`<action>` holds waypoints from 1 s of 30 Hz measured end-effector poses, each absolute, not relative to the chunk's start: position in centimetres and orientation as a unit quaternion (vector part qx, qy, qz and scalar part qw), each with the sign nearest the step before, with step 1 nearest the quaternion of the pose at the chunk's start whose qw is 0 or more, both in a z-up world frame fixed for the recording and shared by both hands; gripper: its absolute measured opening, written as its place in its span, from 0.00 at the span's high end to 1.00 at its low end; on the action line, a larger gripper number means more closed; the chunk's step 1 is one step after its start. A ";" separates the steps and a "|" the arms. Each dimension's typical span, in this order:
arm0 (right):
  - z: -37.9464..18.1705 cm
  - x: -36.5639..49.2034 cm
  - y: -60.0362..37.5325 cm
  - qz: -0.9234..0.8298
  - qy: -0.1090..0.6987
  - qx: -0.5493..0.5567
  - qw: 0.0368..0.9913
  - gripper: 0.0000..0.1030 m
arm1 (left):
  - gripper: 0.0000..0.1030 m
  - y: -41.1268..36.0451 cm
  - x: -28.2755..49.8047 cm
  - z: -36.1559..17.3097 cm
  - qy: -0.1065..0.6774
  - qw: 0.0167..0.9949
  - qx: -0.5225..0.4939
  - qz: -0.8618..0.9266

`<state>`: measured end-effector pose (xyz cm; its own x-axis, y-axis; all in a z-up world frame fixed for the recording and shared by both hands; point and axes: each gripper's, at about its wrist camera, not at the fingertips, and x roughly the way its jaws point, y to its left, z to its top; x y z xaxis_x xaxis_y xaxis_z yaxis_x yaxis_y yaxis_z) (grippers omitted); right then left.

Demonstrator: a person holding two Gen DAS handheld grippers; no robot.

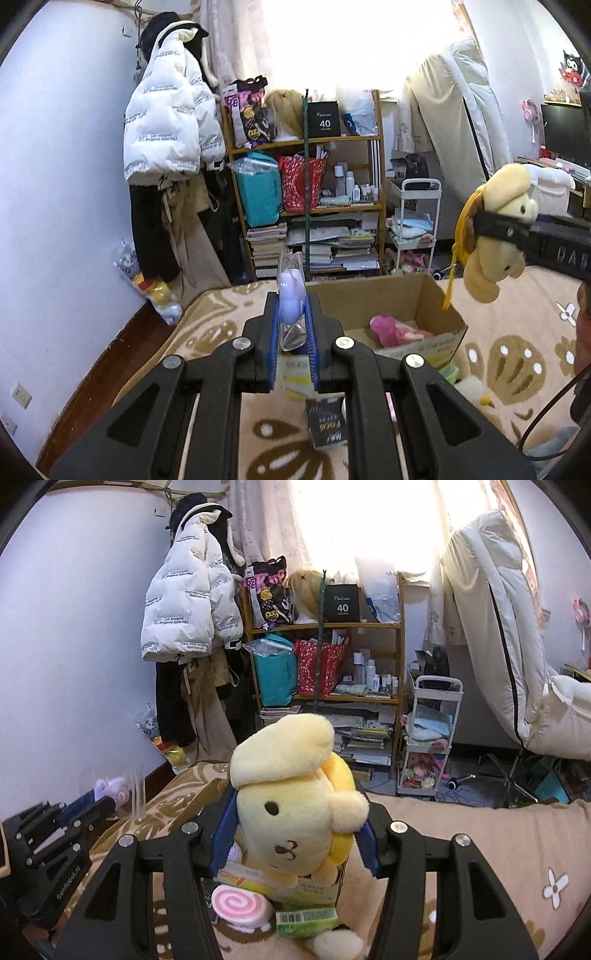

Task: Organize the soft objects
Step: 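Carry the bagged item and yellow dog over the box opening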

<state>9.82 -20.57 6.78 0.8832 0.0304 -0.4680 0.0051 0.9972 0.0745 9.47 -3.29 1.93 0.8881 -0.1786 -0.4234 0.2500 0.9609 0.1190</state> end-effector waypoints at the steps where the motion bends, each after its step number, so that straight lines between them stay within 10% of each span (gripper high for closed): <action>1: 6.6 10.2 -20.5 0.008 0.241 0.032 0.970 0.43 | 0.87 -3.5 9.7 2.1 0.207 0.968 0.086 -0.112; 30: -3.0 17.0 -25.0 0.026 0.359 0.162 0.919 0.37 | 0.83 -6.2 17.5 -4.0 0.283 0.950 0.074 -0.110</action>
